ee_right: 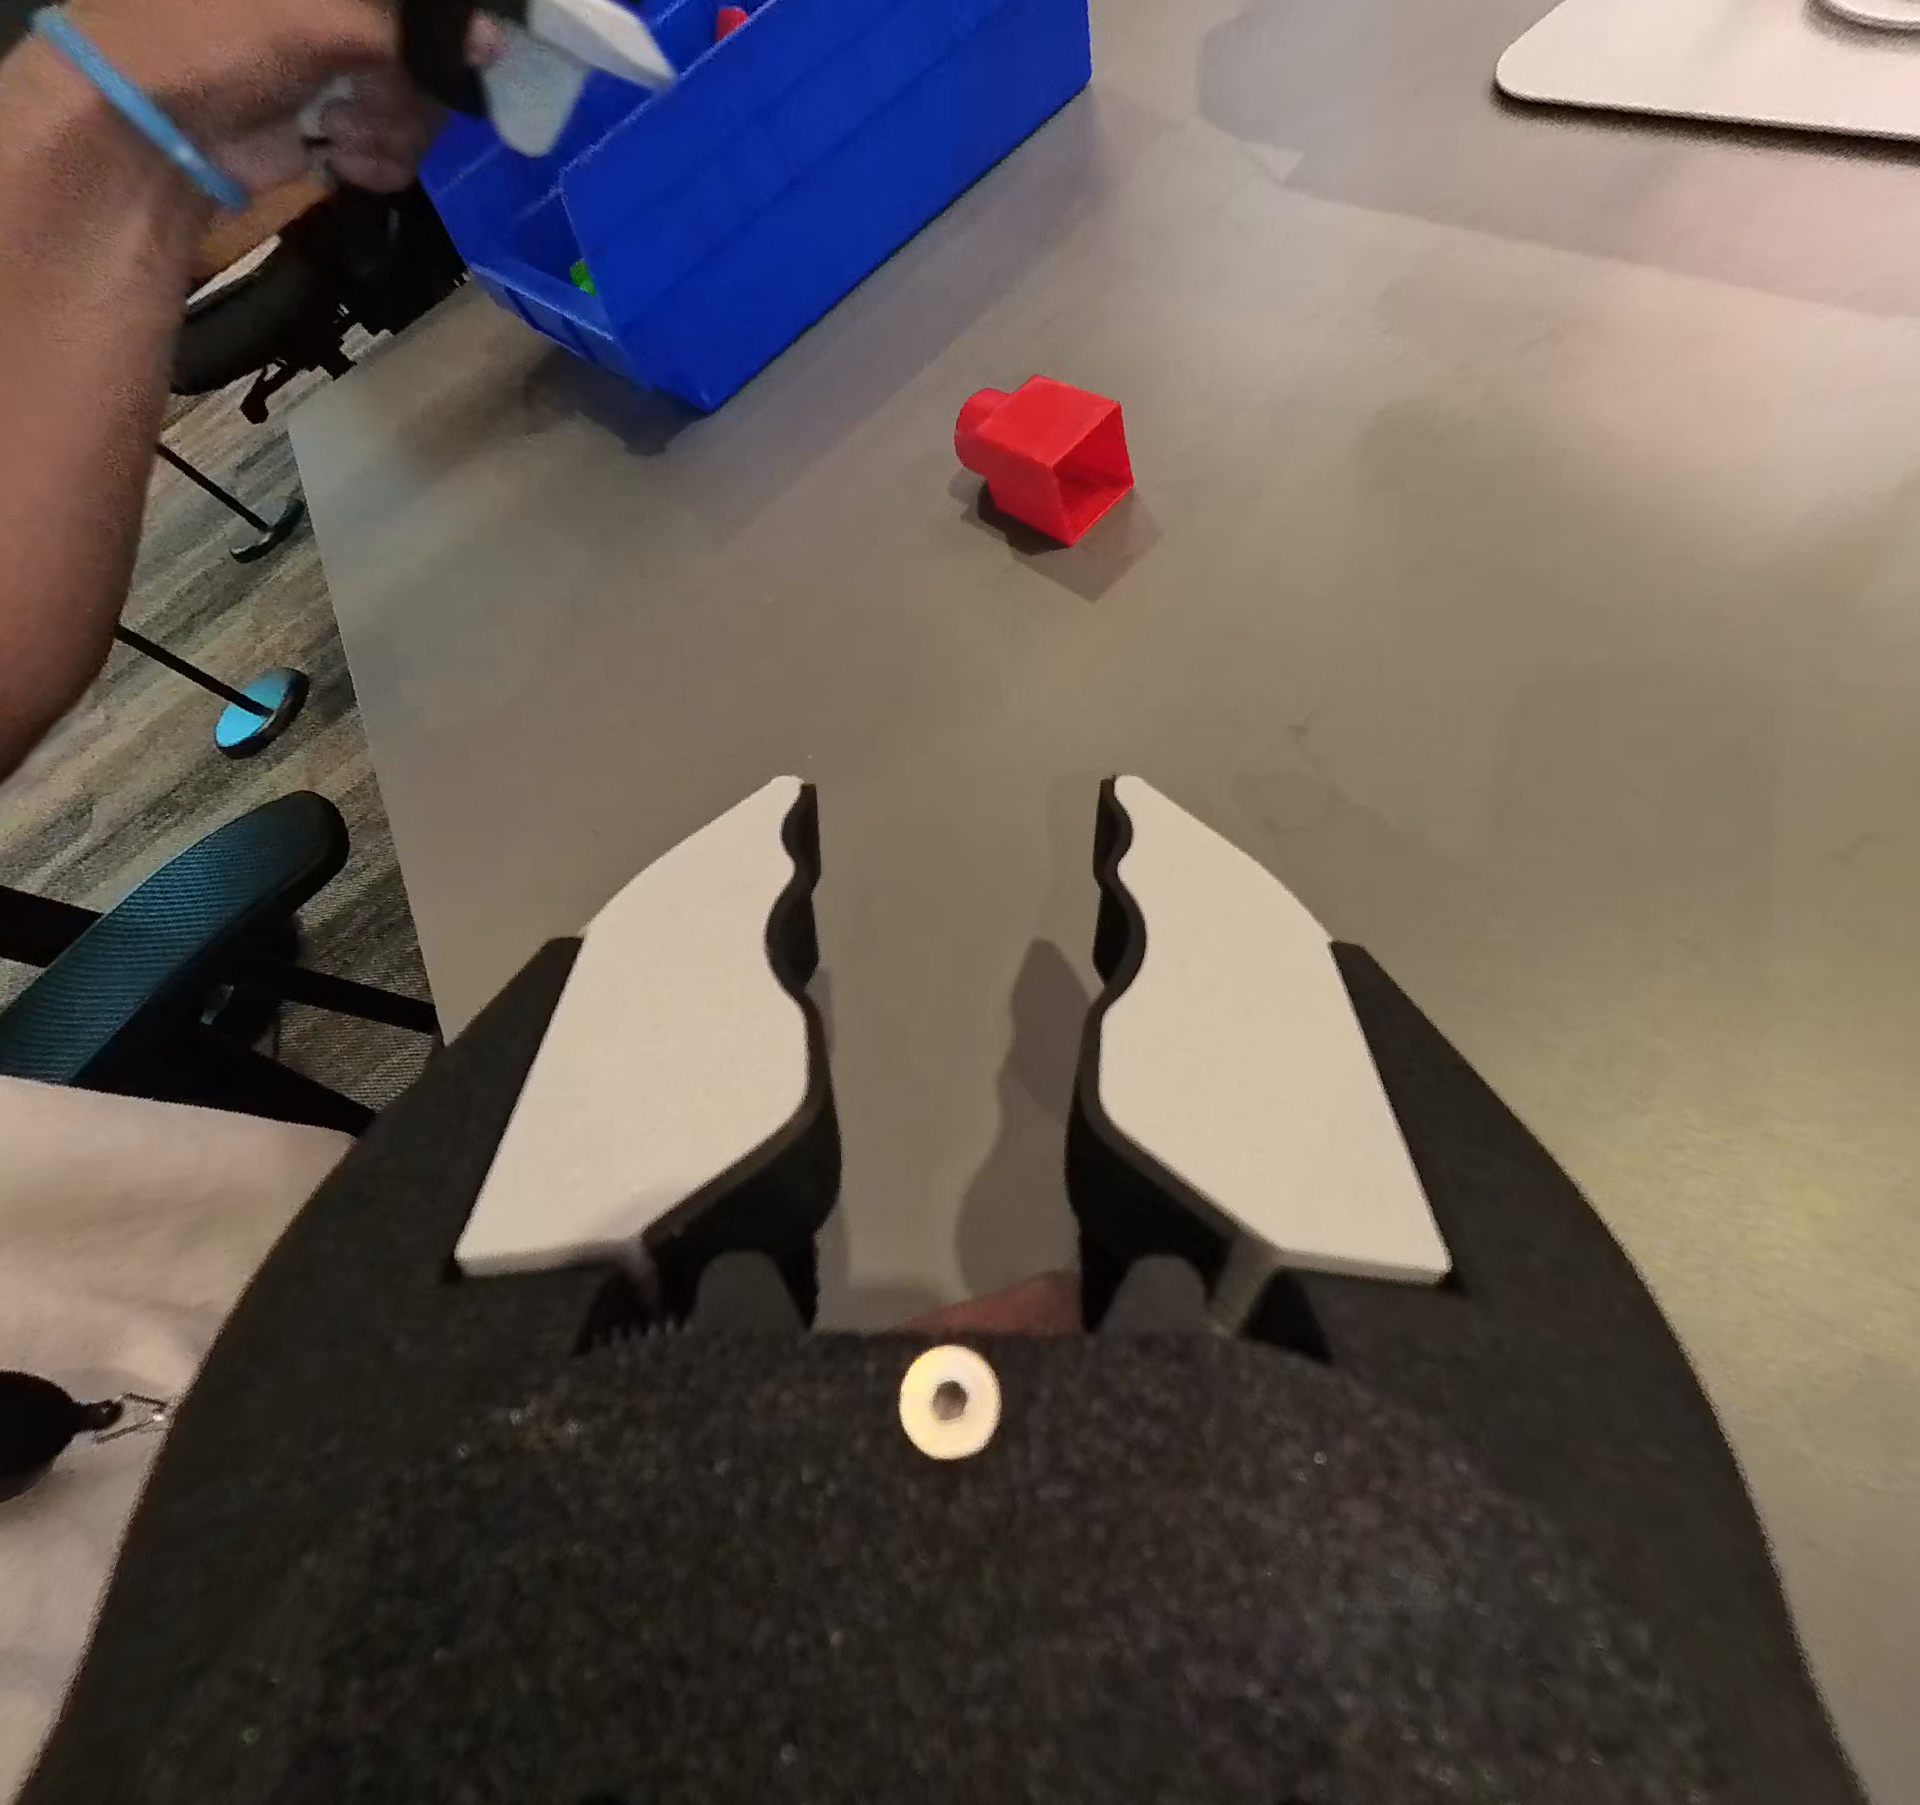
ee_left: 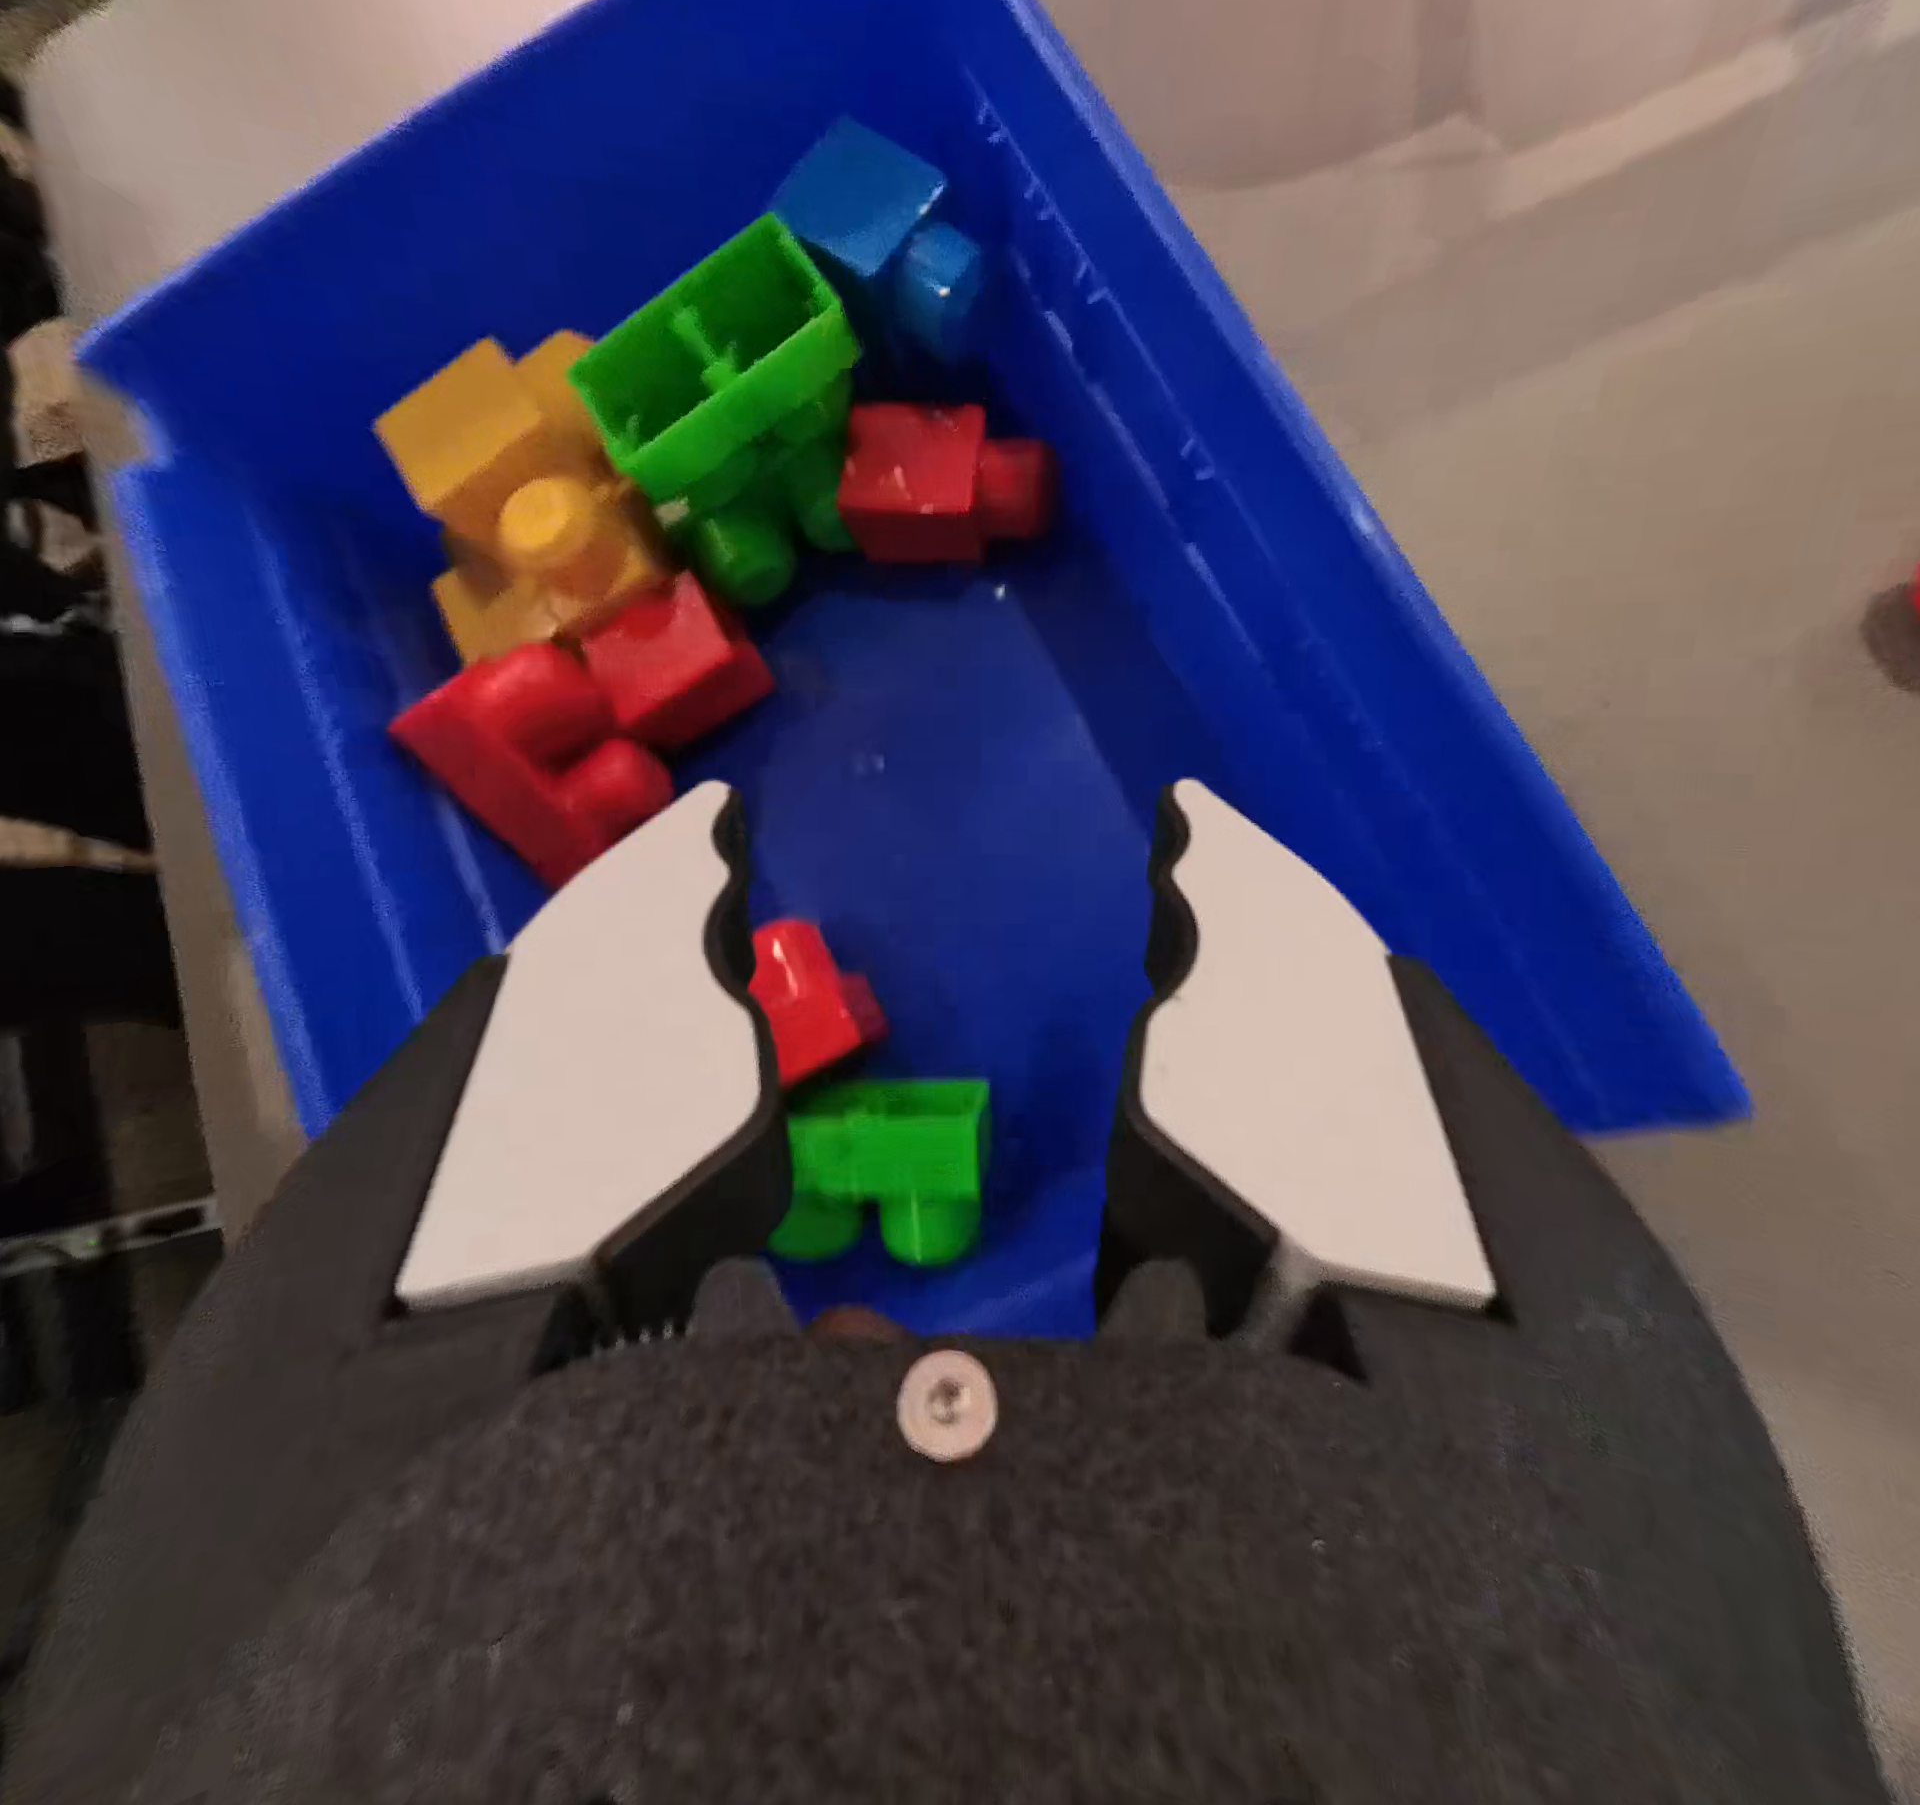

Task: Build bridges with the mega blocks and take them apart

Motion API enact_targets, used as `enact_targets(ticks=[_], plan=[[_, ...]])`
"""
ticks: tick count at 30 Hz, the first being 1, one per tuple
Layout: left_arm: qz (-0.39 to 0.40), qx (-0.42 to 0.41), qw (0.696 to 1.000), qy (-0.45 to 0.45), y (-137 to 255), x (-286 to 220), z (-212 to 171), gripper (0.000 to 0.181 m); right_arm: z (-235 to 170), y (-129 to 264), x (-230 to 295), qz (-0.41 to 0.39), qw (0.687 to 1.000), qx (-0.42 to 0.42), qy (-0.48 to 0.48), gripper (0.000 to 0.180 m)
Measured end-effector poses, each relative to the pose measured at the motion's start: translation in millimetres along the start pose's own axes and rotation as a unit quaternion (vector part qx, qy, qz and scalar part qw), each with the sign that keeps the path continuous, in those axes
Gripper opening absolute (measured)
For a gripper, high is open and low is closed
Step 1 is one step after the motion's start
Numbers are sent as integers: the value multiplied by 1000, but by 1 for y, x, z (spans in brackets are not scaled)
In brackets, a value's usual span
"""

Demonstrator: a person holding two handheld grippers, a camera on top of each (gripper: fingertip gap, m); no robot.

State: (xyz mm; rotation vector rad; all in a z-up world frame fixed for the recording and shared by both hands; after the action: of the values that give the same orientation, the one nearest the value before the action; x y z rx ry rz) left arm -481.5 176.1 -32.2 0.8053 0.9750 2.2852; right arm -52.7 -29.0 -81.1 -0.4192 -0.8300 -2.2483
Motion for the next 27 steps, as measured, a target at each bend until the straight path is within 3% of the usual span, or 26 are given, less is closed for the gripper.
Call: enact_targets(ticks=[3,8,14,22,25,27], plan=[[-30,8,993,-113,-35,6,21,74,0,0,0,0,1000,2,-1,51],[-82,16,956,-280,-72,16,40,70,2,3,0,-11,1000,7,4,50],[-75,20,944,-320,-74,55,61,70,1,4,-1,-35,999,9,-3,50],[-140,115,913,-366,-110,85,61,69,2,3,2,-51,999,-4,-17,50],[-149,147,899,-385,-123,88,58,42,1,2,5,-58,998,-3,-15,50],[-184,156,897,-370,-118,89,60,40,-1,4,8,-61,998,-4,-15,50]])
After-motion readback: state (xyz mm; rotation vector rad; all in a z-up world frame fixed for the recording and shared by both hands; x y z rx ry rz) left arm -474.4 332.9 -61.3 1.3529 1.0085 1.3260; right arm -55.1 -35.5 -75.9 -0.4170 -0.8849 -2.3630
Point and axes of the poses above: each gripper's, where its closed fingertips meet, y back along the fingers, z out of its top, x = y × z across the jaws, the point moved 9 cm from there along y, back along the fingers, and after that the axes turned 13 degrees about -y, right-handed, at the moved point
